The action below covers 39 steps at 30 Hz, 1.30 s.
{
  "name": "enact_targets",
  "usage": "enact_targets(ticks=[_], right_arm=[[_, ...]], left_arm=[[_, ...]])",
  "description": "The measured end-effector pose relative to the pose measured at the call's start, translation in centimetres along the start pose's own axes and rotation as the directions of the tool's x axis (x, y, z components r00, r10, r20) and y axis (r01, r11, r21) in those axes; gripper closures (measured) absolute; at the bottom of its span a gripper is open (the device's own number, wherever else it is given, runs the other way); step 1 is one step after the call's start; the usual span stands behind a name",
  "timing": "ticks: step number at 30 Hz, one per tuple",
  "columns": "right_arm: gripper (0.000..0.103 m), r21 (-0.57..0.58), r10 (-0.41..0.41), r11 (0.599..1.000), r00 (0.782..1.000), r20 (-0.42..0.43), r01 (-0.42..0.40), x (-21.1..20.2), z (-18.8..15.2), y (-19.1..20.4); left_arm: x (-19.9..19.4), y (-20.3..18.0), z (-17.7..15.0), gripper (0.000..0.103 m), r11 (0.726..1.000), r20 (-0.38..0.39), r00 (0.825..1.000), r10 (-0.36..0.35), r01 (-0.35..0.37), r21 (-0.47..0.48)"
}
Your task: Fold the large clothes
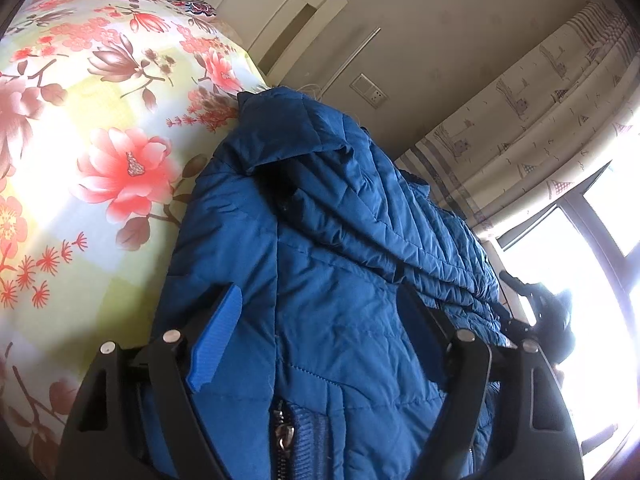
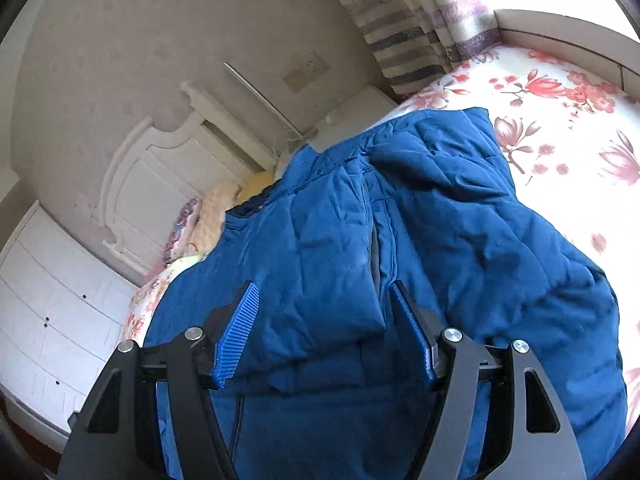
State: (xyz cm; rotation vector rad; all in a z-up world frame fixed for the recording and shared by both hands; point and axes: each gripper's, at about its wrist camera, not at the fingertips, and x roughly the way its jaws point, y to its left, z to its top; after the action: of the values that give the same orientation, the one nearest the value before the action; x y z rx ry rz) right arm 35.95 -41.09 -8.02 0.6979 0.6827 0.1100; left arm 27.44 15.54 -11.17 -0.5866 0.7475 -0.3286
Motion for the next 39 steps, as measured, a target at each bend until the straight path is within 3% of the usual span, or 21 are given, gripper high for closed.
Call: enact_targets(ticks=[1,4,7,10,14,21,22,23,24,26,29,31,33,35,39], right_arm=[[0.039,-0.004,-0.014,1.000,1.000,-0.024,0.014,0.5,-0.1,0.4],[0.075,-0.114,-0.078,0.991,0.997,-0.020,0.076,0.3,-1.1,2.3],[0.082,-0.187,-0.038,0.981,0.994,0.099,0.056,-2.1,-0.6,4.0],[0.082,-0.182,-0.032,0.981,0.987,0.159,0.061,-3.7,0.4,4.5],[0.081,-0.161,-0.163,0.973,0.986,0.024,0.165,-0.3,0.8,2.1],[0.081,-0.194,-0.211,0.956,0.976,0.059,0.218,0.3,-0.7,2.0],[0.078,-0.187,-0.224,0.955,0.973,0.047,0.229,0.5,-0.6,1.9],[0.069,-0.163,-0.240,0.956,0.970,0.031,0.242,0.4,-0.5,1.8],[0.065,-0.122,-0.261,0.957,0.965,0.039,0.264,-0.3,-0.3,1.6],[0.064,-0.126,-0.283,0.945,0.949,0.138,0.300,-2.2,-0.4,2.8],[0.064,-0.265,-0.242,0.919,0.948,0.207,0.293,-2.9,-1.2,6.0],[0.064,-0.392,-0.237,0.874,0.956,0.171,0.287,-1.5,-2.3,8.0],[0.064,-0.456,-0.295,0.836,0.951,0.093,0.304,1.3,-3.2,8.1],[0.064,-0.436,-0.328,0.847,0.945,0.023,0.304,3.5,-3.4,6.5],[0.064,-0.379,-0.301,0.878,0.953,0.032,0.290,1.5,-3.1,6.9]], left_arm=[[0.0,0.0,0.0,0.024,1.000,0.000,1.000,0.000,0.000,0.001],[0.0,-0.1,-0.1,0.023,1.000,0.000,1.000,-0.003,0.003,0.001],[0.1,-0.1,-0.1,0.023,1.000,0.000,1.000,-0.005,0.005,0.000],[0.1,0.0,-0.2,0.023,1.000,0.000,1.000,-0.006,0.006,0.000],[0.1,-0.1,-0.3,0.022,1.000,-0.001,1.000,-0.006,0.006,0.002],[0.1,-0.1,-0.3,0.021,1.000,0.000,1.000,-0.009,0.009,0.000],[0.1,-0.1,-0.3,0.021,1.000,0.000,1.000,-0.010,0.010,0.001],[0.1,-0.1,-0.3,0.021,1.000,0.001,1.000,-0.010,0.010,0.000],[0.0,0.0,-0.3,0.021,1.000,0.002,1.000,-0.010,0.010,-0.001],[0.1,-0.1,-0.3,0.021,1.000,0.001,1.000,-0.008,0.008,0.000],[0.1,-0.1,-0.3,0.020,1.000,-0.002,1.000,-0.007,0.007,0.004],[0.1,-0.2,-0.3,0.019,1.000,-0.003,1.000,-0.007,0.007,0.006],[0.1,-0.3,-0.3,0.019,1.000,-0.002,1.000,-0.007,0.007,0.005],[0.1,-0.3,-0.3,0.019,1.000,-0.002,1.000,-0.008,0.008,0.004],[0.1,-0.3,-0.3,0.019,1.000,-0.002,1.000,-0.007,0.007,0.004]])
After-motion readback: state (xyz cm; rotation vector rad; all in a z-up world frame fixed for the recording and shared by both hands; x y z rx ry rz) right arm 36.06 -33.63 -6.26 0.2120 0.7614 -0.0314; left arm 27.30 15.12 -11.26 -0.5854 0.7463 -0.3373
